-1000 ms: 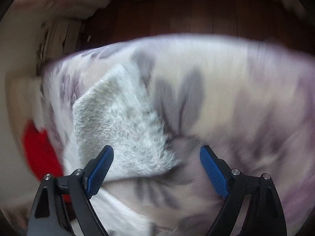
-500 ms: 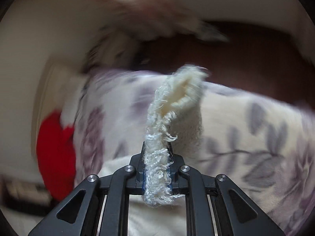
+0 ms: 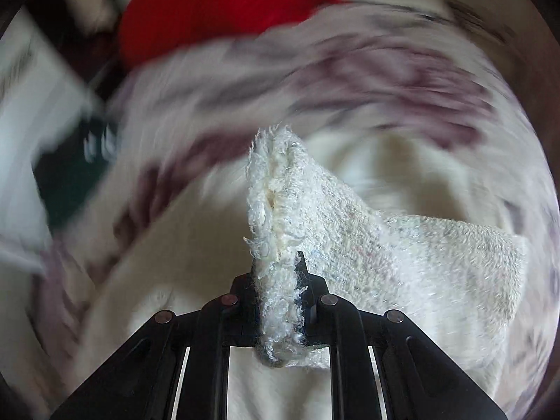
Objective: Fold large clothes
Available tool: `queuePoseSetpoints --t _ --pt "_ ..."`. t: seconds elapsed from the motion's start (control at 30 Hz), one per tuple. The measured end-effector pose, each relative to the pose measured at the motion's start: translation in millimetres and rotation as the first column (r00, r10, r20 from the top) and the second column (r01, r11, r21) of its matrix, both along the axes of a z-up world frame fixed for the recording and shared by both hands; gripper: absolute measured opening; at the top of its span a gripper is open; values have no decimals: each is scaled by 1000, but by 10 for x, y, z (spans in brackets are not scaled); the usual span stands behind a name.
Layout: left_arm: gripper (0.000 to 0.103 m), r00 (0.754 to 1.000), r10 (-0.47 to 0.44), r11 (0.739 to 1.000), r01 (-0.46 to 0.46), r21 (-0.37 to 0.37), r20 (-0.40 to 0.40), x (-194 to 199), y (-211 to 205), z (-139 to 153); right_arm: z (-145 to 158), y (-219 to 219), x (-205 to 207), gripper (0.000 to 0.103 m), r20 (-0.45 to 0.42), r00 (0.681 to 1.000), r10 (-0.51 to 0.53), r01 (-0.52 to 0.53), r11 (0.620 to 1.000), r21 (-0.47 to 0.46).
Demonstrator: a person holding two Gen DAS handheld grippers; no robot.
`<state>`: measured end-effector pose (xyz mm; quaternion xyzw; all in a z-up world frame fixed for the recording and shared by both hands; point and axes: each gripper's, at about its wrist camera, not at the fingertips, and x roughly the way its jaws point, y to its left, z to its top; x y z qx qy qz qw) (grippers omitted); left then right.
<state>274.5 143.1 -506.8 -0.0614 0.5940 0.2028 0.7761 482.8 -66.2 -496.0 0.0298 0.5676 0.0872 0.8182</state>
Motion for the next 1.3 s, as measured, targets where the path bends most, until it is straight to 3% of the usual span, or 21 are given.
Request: queuePoseSetpoints --t 0.1,0.17,0.23,0.33,0.43,0.5,0.57,0.63,0.73,0.77,0.83,0.87,0.93,1.0,1.1,1.2,1.23,1.3 --pt "103 1000 5 1000 -5 -11 -11 -33 210 -95 -522 718 -25 16 -77 993 90 -98 990 -102" --pt "103 1000 7 1000 -8 -24 -22 -73 331 -156 -694 849 -219 31 -118 988 99 -111 988 -103" --pt "103 999 19 998 -21 -52 -33 -144 442 -191 -657 723 -346 49 -157 983 96 -102 994 -32" --pt "103 998 55 993 -59 -102 -40 -331 672 -167 -376 367 -606 61 -151 988 13 11 988 151" --pt "103 985 163 964 -171 -205 -53 -640 1042 -142 -79 -97 -787 62 -134 984 -119 148 962 230" --pt "103 961 264 919 -276 -280 -81 -870 1263 -179 -72 -379 -735 62 -136 971 -194 224 939 259" --pt "103 913 389 828 -405 -388 -123 -1160 1501 -286 -147 -455 -590 62 -147 967 -210 243 935 259" --pt "103 856 491 717 -502 -484 -160 -1431 1648 -442 -380 -402 -473 62 -175 963 -204 243 940 238" --pt "103 749 625 481 -592 -647 -221 -1737 1710 -764 -978 -192 -195 62 -330 932 -152 211 966 150" --pt "103 697 675 384 -611 -692 -242 -1806 1682 -898 -1124 -141 -181 62 -368 918 -147 210 968 139" --pt "97 642 724 282 -611 -739 -254 -1787 1637 -1026 -1136 -92 -218 62 -342 929 -141 190 975 114" --pt "88 620 745 268 -617 -740 -247 -1712 1625 -1058 -1108 -76 -228 62 -339 931 -134 184 976 119" --pt "47 608 770 323 -635 -702 -195 -1496 1671 -1009 -956 -147 -347 62 -337 934 -117 182 969 170" --pt "18 602 790 402 -651 -644 -116 -1251 1793 -876 -830 -248 -472 62 -335 935 -114 188 962 198" --pt "11 578 816 481 -655 -582 24 -993 2072 -577 -630 -416 -604 62 -297 947 -126 180 970 161" --pt "9 579 803 549 -625 -555 141 -680 2415 -306 -531 -418 -493 62 -264 956 -125 172 972 163" --pt "9 584 793 569 -609 -552 173 -609 2495 -244 -543 -398 -470 62 -259 958 -125 173 970 172" --pt "9 618 750 632 -566 -530 236 -331 2643 -41 -625 -316 -408 62 -245 961 -127 174 968 181"
